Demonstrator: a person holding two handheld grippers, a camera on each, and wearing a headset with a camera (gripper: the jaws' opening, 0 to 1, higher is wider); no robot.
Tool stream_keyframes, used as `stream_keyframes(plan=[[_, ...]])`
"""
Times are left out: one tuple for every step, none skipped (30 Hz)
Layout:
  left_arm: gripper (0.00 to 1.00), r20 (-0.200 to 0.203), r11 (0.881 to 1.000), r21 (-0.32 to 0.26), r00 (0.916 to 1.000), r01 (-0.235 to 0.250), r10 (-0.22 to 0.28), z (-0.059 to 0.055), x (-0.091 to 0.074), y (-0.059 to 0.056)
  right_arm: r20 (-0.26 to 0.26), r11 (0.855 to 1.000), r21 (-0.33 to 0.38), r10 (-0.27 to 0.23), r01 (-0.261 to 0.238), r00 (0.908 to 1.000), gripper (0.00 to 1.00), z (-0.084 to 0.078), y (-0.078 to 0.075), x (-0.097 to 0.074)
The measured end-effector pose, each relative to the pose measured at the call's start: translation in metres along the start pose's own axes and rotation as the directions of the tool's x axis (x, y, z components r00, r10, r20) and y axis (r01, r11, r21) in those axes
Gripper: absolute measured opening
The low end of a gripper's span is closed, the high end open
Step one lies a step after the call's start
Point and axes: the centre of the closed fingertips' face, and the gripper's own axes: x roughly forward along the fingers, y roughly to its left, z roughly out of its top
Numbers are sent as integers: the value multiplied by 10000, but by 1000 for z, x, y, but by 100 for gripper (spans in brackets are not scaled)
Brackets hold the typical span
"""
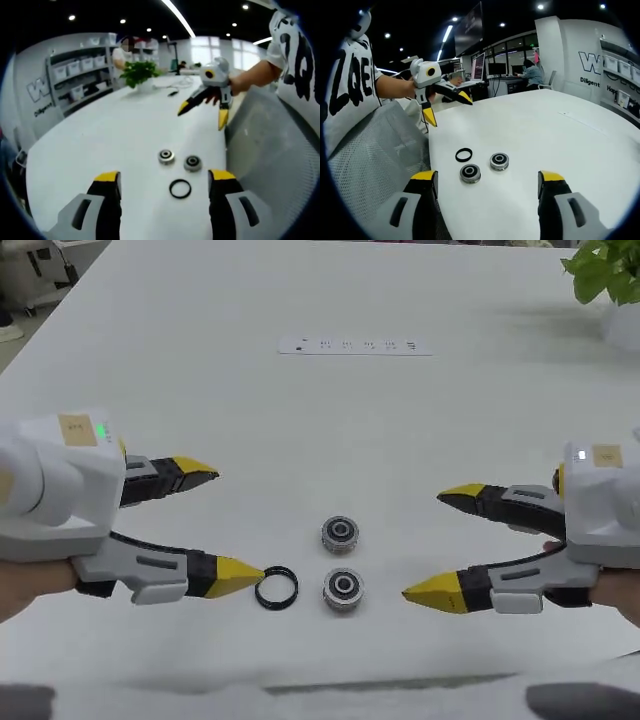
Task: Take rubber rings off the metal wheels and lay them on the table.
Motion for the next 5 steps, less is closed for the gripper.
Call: stream_keyframes(plan=[[72,2,10000,-8,10000,-2,2,0,0,0,-37,10000,-34,-11,11,10000,79,-1,0,0],[73,-3,10000,-24,10000,-9,9,-1,0,0,-85,10000,-91,-19,18,10000,79,-2,0,-1],[73,-5,10000,-34,10000,-11,11,-1,0,0,-103,9999,-114,-20,18,9999,80,-2,0,-1],[73,-11,10000,-48,10000,-12,11,-2,0,-1,-116,9999,-128,-17,15,9999,80,-2,0,-1],[73,-13,10000,-51,10000,-12,11,-2,0,-1,-115,9999,-135,-19,17,9999,80,-2,1,-1]])
